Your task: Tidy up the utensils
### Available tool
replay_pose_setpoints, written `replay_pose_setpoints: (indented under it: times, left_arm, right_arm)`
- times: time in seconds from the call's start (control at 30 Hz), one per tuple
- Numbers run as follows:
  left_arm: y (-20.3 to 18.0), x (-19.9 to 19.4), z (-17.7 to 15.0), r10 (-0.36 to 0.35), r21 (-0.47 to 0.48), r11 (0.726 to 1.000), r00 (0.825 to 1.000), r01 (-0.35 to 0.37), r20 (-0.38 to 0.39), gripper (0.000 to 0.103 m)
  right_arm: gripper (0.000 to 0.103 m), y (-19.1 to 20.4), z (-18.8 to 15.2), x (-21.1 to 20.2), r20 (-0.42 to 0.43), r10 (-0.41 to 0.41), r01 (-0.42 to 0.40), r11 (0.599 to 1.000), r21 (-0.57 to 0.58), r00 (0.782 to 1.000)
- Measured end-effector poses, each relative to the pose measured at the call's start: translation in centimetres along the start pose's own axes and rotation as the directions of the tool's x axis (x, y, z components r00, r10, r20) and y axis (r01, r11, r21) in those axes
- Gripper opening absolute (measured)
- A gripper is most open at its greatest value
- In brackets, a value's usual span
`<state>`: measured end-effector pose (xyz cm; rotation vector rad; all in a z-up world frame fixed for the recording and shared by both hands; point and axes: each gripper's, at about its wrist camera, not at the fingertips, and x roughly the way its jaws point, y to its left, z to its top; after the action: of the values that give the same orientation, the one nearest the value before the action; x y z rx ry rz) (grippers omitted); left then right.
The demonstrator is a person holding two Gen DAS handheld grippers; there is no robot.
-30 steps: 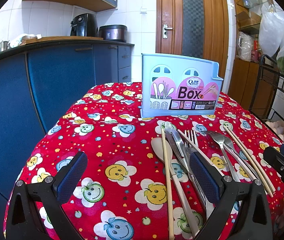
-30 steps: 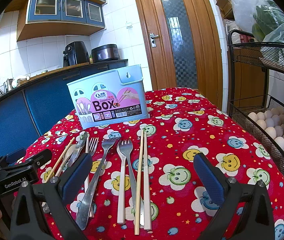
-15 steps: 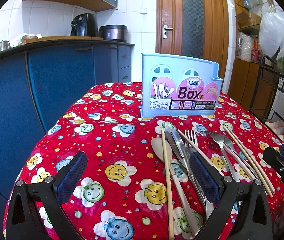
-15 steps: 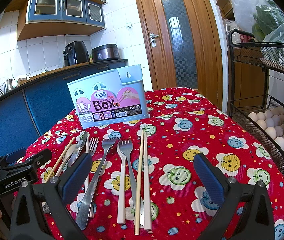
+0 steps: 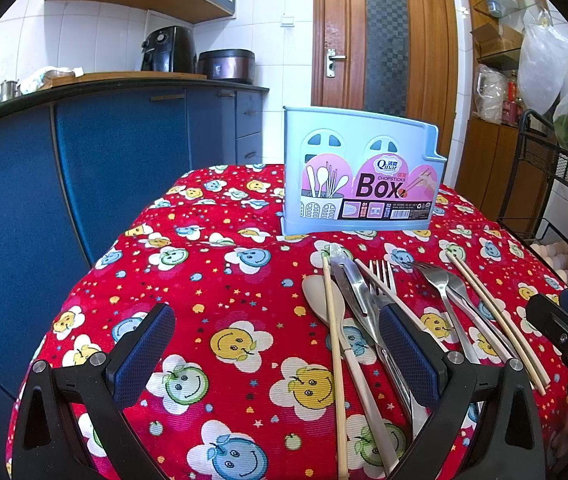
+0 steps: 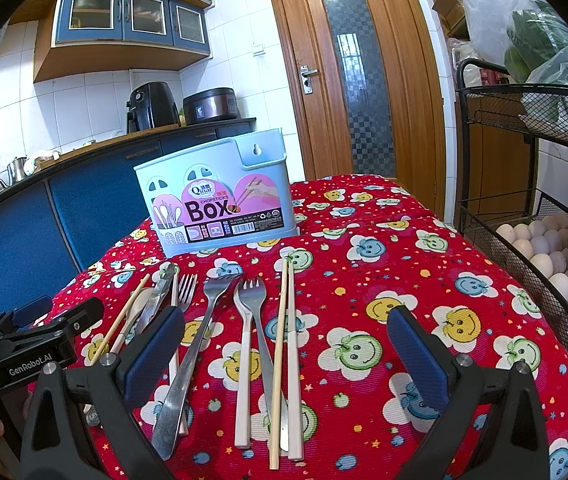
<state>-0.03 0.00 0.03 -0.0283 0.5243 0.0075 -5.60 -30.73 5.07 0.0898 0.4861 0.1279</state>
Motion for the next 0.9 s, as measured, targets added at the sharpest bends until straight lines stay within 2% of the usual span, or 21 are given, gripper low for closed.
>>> replay_pose_setpoints:
  times: [0.47,0.6,0.9]
  left_arm:
    - [-0.2,0.6,0.1,-0.005,0.012,1.0,1.0,0.005,-0.01,0.101]
    - [-0.1,0.6,0.2,-0.013,0.007,1.0,1.0,0.013,-0.022,0.101]
    - [0.9,2.2,1.3,-0.066,-0.052,0.997,0.99,0.06,-0.125,0.101]
  right_arm:
    - [0.103,-0.9,0.3,0.1,-0.034,0.024,-0.022,0.999,0.037,0.999]
    - [0.103,-1.0,0.3,0.8,-0.082,0.043,-0.039,0.998,0.046,0.996]
    - [0.103,-1.9,1.8,2.3,-0.209,0.077,-0.065,0.996,0.063,0.975]
